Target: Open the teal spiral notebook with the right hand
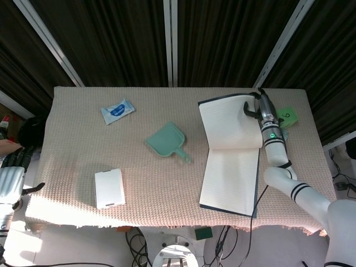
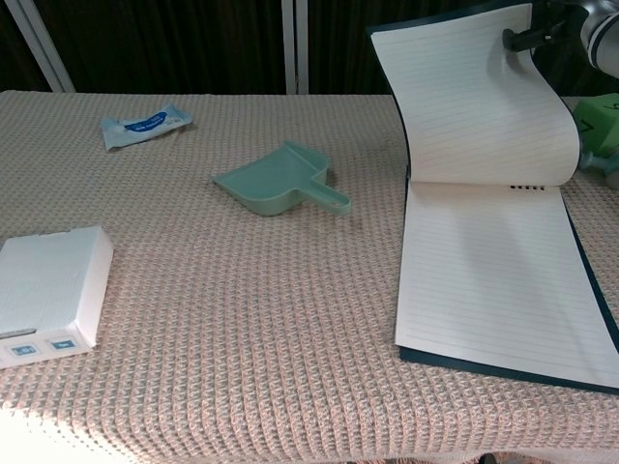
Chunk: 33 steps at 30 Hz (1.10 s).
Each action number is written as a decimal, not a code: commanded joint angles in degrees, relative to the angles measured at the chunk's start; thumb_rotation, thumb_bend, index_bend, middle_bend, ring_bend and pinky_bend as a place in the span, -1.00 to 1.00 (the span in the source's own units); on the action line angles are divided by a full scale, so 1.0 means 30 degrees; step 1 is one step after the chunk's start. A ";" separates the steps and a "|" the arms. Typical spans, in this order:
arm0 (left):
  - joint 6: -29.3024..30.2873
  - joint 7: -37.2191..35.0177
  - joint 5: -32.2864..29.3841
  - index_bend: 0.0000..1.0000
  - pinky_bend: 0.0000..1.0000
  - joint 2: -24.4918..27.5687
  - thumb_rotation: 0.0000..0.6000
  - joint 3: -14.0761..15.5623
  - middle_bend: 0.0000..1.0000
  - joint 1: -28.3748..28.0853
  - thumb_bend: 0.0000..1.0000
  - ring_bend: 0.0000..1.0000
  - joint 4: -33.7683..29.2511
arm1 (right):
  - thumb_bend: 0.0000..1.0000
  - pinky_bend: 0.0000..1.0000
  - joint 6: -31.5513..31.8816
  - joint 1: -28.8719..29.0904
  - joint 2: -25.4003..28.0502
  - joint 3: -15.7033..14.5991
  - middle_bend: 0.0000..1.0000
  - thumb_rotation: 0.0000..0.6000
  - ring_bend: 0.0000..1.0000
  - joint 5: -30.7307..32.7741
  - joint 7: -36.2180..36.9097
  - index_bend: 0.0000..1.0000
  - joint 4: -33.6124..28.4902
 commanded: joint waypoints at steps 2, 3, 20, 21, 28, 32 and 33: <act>-0.0181 -0.0177 -0.0048 -0.80 -0.74 -0.0115 1.00 -0.0046 -0.83 -0.0132 -0.88 -0.86 0.0200 | 0.21 -1.00 -0.2096 0.1604 -0.2228 0.1425 -0.37 1.00 -0.97 0.1342 0.0414 1.00 0.4225; -0.0202 -0.0203 -0.0052 -0.80 -0.74 -0.0124 1.00 -0.0047 -0.83 -0.0146 -0.88 -0.86 0.0239 | 0.21 -1.00 -0.2133 0.1747 -0.2549 0.1534 -0.37 1.00 -0.97 0.1426 0.0398 1.00 0.4909; -0.0110 -0.0454 -0.0199 -0.80 -0.74 -0.0128 1.00 0.0008 -0.83 -0.0006 -0.88 -0.86 0.0498 | 0.22 -1.00 -0.2440 0.2673 -0.4451 0.3148 -0.36 1.00 -0.97 0.1797 -0.0175 1.00 1.0511; -0.0091 -0.0434 -0.0194 -0.80 -0.74 -0.0110 1.00 0.0005 -0.83 -0.0003 -0.88 -0.86 0.0469 | 0.22 -1.00 -0.2324 0.2700 -0.4513 0.3156 -0.36 1.00 -0.97 0.1743 -0.0316 1.00 1.0733; -0.0043 -0.0158 -0.0267 -0.80 -0.74 0.0048 1.00 -0.0021 -0.83 0.0017 -0.88 -0.86 0.0143 | 0.22 -1.00 -0.2486 0.2764 -0.4546 0.2827 -0.36 1.00 -0.97 0.0861 -0.0906 1.00 1.1651; -0.0131 -0.0022 -0.0316 -0.80 -0.74 0.0064 1.00 -0.0034 -0.83 -0.0033 -0.88 -0.86 0.0032 | 0.22 -1.00 -0.2400 0.2673 -0.4603 0.2769 -0.36 1.00 -0.97 0.0457 -0.0512 1.00 1.1684; -0.0156 0.0002 -0.0314 -0.80 -0.74 0.0060 1.00 -0.0033 -0.83 -0.0052 -0.88 -0.86 0.0016 | 0.21 -1.00 -0.2312 0.2671 -0.4628 0.2780 -0.36 1.00 -0.97 0.0394 -0.0452 1.00 1.1734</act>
